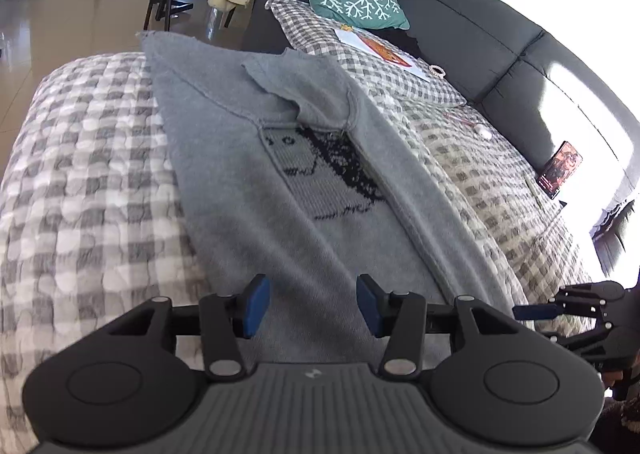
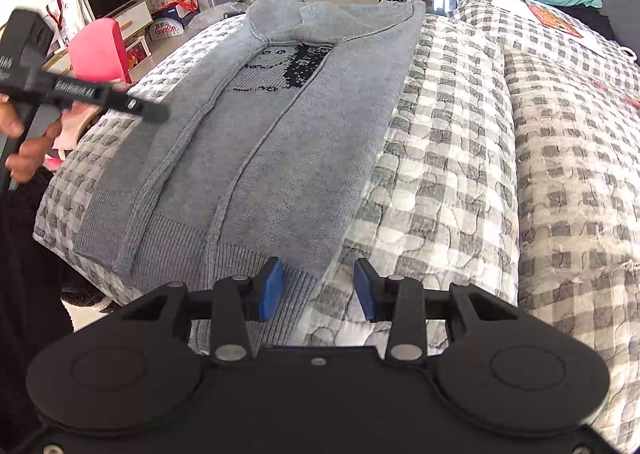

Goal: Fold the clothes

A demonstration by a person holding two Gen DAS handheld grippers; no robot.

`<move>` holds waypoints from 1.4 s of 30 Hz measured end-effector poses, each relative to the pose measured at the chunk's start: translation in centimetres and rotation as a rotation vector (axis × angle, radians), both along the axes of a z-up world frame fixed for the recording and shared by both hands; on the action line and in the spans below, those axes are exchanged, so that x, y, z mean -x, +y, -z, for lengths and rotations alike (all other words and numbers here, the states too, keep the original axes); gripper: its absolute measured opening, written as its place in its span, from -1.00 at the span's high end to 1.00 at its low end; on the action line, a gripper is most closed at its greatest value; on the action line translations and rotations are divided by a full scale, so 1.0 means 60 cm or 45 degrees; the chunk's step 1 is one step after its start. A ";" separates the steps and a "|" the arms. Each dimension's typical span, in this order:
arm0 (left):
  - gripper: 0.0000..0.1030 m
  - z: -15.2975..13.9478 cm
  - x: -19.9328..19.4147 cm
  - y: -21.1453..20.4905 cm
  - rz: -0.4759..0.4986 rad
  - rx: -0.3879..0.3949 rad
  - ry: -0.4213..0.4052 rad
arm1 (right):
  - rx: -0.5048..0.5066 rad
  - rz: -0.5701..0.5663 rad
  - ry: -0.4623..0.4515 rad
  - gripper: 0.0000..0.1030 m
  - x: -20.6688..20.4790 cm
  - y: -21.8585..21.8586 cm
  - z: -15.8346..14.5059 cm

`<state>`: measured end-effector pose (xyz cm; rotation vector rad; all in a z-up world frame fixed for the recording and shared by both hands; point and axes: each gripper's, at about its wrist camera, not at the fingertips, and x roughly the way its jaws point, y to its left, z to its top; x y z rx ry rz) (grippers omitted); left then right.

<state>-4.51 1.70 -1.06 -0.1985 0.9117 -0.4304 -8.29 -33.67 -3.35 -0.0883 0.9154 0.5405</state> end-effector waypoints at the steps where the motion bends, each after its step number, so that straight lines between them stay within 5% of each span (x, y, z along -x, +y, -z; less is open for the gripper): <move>1: 0.06 0.001 0.015 0.005 0.007 0.015 0.001 | -0.008 0.006 0.003 0.20 0.003 -0.002 0.000; 11: 0.21 0.013 0.108 0.013 0.164 0.111 0.115 | -0.081 0.008 0.055 0.20 0.028 -0.002 0.013; 21: 0.36 0.037 0.130 0.011 0.230 0.210 0.249 | -0.076 -0.023 0.088 0.21 0.043 0.014 0.022; 26: 0.43 0.070 0.115 0.013 0.232 0.337 0.390 | -0.094 -0.022 0.117 0.51 0.044 0.013 0.023; 30: 0.82 0.090 0.110 0.014 0.222 0.354 0.433 | -0.082 -0.050 0.124 0.71 0.046 0.021 0.028; 33: 0.91 0.101 0.105 0.021 0.201 0.382 0.446 | -0.104 -0.053 0.111 0.79 0.048 0.017 0.022; 38: 0.83 0.087 0.117 0.014 0.306 0.287 0.339 | -0.107 -0.052 0.106 0.75 0.049 0.013 0.018; 42: 0.36 0.074 0.134 -0.002 0.413 0.191 0.265 | -0.119 -0.055 0.152 0.56 0.044 0.015 0.030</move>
